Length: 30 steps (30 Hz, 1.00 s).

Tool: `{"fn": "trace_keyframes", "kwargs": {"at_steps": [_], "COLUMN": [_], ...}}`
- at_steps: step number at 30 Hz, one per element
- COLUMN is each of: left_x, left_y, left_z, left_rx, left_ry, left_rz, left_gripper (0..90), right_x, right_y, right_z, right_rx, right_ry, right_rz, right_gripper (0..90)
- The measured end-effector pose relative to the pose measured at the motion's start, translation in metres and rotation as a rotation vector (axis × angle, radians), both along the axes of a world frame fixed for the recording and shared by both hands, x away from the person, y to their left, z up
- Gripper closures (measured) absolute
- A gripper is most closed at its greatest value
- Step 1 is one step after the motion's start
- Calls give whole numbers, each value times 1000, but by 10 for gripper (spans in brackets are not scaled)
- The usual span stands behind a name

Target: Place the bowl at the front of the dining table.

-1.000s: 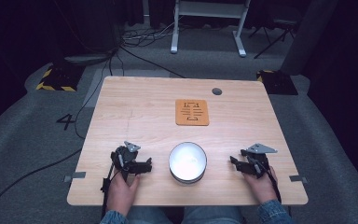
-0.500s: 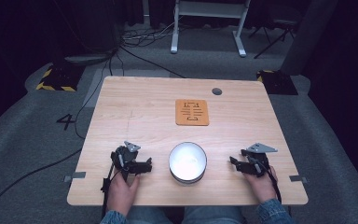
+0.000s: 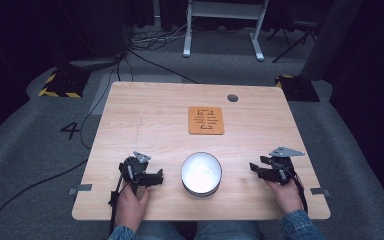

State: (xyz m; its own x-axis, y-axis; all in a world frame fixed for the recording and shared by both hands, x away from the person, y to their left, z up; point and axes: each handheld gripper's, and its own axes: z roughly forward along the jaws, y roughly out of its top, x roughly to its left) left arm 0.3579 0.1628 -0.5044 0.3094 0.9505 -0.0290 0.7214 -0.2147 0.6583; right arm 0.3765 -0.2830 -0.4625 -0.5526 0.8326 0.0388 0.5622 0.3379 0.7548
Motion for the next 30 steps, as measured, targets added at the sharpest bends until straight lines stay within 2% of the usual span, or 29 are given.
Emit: {"fn": "trace_keyframes", "kwargs": {"at_steps": [7,9,11,13,18,21,24,26,27,30], "left_x": [0,0,0,0,0,-1,-1,-1,-2,-2], "left_y": [0,0,0,0,0,0,0,0,1,1], "left_z": [0,0,0,0,0,0,0,0,0,0], "left_rx": [-1,0,-2,0,-1,2,2,2,6,6], "left_ry": [2,2,2,1,1,0,0,-1,-3,-3], "left_rz": [-2,-1,-2,-1,-1,-3,-3,-4,-2,-3], "left_gripper": [2,2,2,2,2,5,5,5,5,5], "right_x": [-4,-4,-5,-6,-6,-4,-2,0,1,3], "right_y": [8,9,10,13,18,26,32,43,46,56], "right_z": [25,28,32,39,49,60,65,71,73,80], "right_rx": [-11,-11,-8,32,18,9,9,21,6,3], "right_ry": [-29,-32,-35,-29,-40,-52,-58,-51,-57,-63], "right_rz": [29,32,43,46,66,92,107,128,143,171], "right_gripper": [463,466,474,483,494,501,504,510,510,514]}}
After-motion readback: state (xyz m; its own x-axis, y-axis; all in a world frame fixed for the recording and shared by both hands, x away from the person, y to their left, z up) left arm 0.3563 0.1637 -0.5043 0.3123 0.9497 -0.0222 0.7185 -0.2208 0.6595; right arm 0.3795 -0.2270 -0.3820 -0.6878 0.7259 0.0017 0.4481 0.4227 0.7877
